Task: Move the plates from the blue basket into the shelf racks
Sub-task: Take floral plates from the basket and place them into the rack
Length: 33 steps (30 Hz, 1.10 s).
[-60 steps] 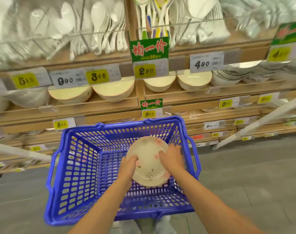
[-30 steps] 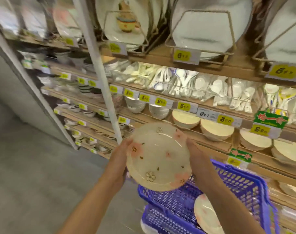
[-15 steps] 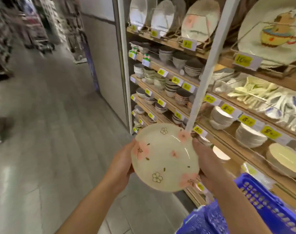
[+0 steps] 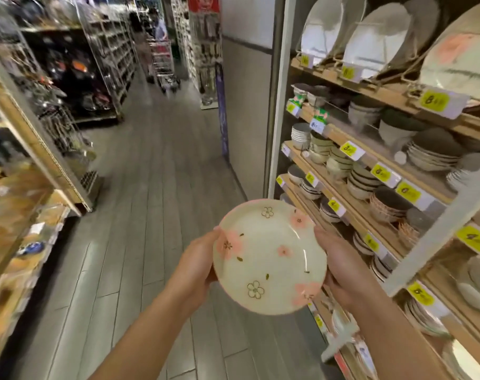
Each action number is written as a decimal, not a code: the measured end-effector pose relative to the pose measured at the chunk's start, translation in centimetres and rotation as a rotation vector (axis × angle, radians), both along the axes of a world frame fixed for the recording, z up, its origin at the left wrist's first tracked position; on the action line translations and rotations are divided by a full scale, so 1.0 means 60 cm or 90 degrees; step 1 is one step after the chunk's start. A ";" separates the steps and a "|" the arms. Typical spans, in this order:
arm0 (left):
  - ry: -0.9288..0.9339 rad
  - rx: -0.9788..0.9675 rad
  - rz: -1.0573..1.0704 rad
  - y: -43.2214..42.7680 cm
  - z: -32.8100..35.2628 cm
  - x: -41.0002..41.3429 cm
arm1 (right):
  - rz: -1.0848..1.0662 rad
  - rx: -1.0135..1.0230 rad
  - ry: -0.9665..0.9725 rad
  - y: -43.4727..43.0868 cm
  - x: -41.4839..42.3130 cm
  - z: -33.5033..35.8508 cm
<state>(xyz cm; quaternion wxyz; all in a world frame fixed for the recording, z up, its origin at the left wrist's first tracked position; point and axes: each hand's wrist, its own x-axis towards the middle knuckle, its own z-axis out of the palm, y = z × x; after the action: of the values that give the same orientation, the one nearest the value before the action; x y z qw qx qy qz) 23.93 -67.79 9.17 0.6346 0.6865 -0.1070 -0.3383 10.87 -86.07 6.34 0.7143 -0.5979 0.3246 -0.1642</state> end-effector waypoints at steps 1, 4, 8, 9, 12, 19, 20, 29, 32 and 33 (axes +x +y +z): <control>-0.003 -0.002 0.005 -0.018 0.005 0.014 | 0.004 0.006 -0.005 -0.019 0.017 0.010; -0.003 -0.020 0.012 -0.070 0.017 0.055 | 0.025 -0.004 -0.025 -0.079 0.059 0.034; -0.031 -0.029 0.000 -0.146 0.030 0.097 | 0.029 0.010 -0.043 -0.157 0.102 0.057; -0.038 -0.030 -0.007 -0.165 0.033 0.106 | 0.021 0.002 -0.039 -0.174 0.110 0.062; -0.050 -0.038 -0.044 -0.220 0.044 0.129 | -0.021 -0.012 -0.052 -0.222 0.127 0.080; -0.165 -0.046 -0.194 -0.368 0.058 0.205 | -0.131 -0.076 -0.067 -0.321 0.136 0.136; -0.177 -0.050 -0.217 -0.391 0.059 0.219 | -0.149 -0.094 -0.068 -0.333 0.136 0.146; -0.193 -0.264 -0.358 -0.600 0.146 0.291 | -0.371 -0.293 -0.168 -0.376 0.149 0.255; -0.157 -0.395 -0.421 -0.656 0.199 0.278 | -0.488 -0.374 -0.199 -0.377 0.156 0.286; -0.126 -0.441 -0.439 -0.671 0.214 0.270 | -0.529 -0.403 -0.208 -0.377 0.159 0.292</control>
<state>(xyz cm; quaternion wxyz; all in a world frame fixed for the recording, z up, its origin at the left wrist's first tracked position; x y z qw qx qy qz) 40.15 -108.05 22.00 0.6633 0.3888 -0.4939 -0.4061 20.40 -108.70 23.88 0.4154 -0.5718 0.3529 -0.6131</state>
